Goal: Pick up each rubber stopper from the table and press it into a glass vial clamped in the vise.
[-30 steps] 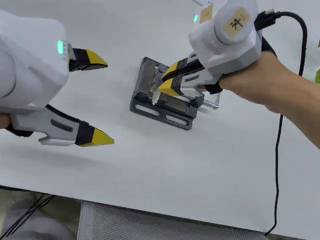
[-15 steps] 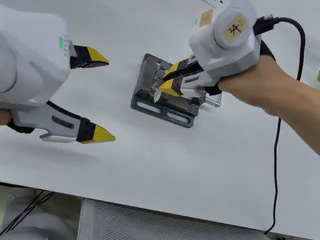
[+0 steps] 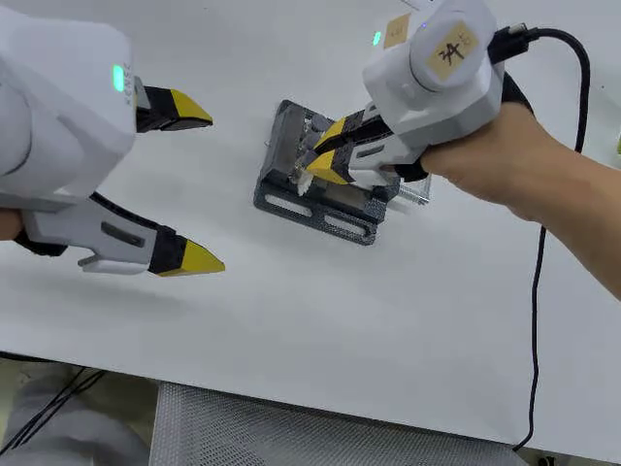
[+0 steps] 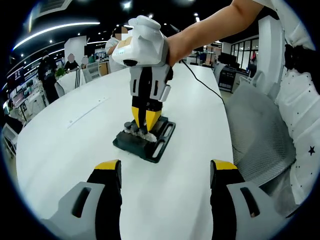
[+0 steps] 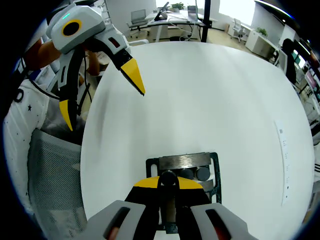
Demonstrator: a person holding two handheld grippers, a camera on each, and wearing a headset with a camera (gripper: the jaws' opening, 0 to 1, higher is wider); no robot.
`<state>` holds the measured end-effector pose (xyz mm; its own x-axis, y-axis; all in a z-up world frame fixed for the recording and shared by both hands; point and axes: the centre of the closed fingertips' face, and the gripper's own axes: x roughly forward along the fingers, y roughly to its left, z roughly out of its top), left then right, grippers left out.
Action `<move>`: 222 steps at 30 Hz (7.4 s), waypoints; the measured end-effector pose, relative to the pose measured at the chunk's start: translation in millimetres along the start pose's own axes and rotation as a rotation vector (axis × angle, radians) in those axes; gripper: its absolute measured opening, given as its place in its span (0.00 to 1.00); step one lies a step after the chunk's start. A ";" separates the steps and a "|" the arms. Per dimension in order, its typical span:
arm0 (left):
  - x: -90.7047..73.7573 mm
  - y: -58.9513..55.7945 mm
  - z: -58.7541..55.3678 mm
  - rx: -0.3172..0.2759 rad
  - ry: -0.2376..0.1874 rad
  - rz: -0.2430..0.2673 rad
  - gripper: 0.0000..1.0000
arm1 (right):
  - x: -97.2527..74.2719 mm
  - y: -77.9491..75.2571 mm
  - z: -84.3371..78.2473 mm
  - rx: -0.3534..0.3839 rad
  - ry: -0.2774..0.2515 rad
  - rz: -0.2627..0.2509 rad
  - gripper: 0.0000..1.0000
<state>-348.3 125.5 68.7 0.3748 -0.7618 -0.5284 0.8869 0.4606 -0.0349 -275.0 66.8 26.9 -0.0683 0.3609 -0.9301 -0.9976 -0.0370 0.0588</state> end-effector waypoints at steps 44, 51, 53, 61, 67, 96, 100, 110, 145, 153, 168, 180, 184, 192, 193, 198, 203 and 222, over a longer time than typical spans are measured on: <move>0.4 -0.7 2.5 -0.004 -0.021 -0.008 0.72 | -16.7 -1.7 8.2 0.006 -0.049 -0.002 0.10; 2.2 0.2 6.3 -0.020 -0.056 -0.009 0.80 | -18.8 -0.2 8.4 -0.003 -0.057 0.006 0.04; 3.5 0.3 7.4 -0.030 -0.073 -0.007 0.85 | -17.2 0.4 7.8 -0.002 -0.056 0.010 0.03; 7.0 -1.7 14.5 -0.077 -0.154 0.000 0.99 | -14.0 3.6 6.8 -0.019 -0.043 0.027 0.00; 11.6 -10.8 11.4 -0.090 -0.154 -0.020 0.99 | -7.7 4.2 2.2 -0.041 -0.019 0.030 0.01; 15.3 -10.2 8.9 -0.090 -0.166 -0.023 0.99 | -1.6 1.1 2.2 -0.118 0.035 0.010 0.00; 15.0 -9.6 10.0 -0.093 -0.174 -0.020 0.99 | -1.6 1.6 1.8 -0.122 0.039 0.007 0.00; 14.7 -8.8 9.6 -0.095 -0.179 -0.017 0.99 | 0.0 1.5 0.7 -0.115 0.059 0.015 0.00; 17.0 -6.0 13.1 -0.097 -0.196 -0.012 0.99 | 2.2 -0.5 1.2 -0.109 0.104 0.057 0.00; 16.8 -6.5 13.7 -0.095 -0.196 -0.012 0.99 | 2.1 -1.1 1.4 -0.107 0.104 0.063 0.00; 17.9 -6.1 16.0 -0.093 -0.199 -0.012 0.99 | 1.9 0.0 0.5 -0.114 0.114 0.062 0.00; 17.8 -5.3 18.0 -0.091 -0.204 -0.010 0.99 | 2.5 -0.4 0.6 -0.133 0.146 0.064 0.00; 17.8 -5.5 17.8 -0.091 -0.205 -0.013 0.99 | 3.2 0.1 0.6 -0.150 0.159 0.060 0.00; 16.9 -7.4 20.4 -0.082 -0.203 -0.014 0.99 | 3.7 -1.2 -0.9 -0.147 0.200 0.074 0.00; 17.0 -8.2 20.5 -0.080 -0.201 -0.016 0.99 | 3.7 -0.9 -0.7 -0.149 0.205 0.076 0.00; 15.6 -10.9 24.2 -0.081 -0.202 -0.021 0.99 | 1.2 0.6 -1.6 -0.137 0.187 0.082 0.00; 10.8 -12.0 24.2 -0.076 -0.190 -0.013 0.99 | 2.3 -1.9 -0.1 -0.105 0.166 0.080 0.00; 4.1 -15.3 31.2 -0.073 -0.193 0.009 0.99 | 5.7 -2.3 2.7 -0.130 0.192 0.074 0.00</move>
<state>-351.9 101.1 93.6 0.4339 -0.8273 -0.3568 0.8639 0.4944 -0.0957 -273.1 71.5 22.4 -0.1247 0.1691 -0.9777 -0.9791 -0.1804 0.0937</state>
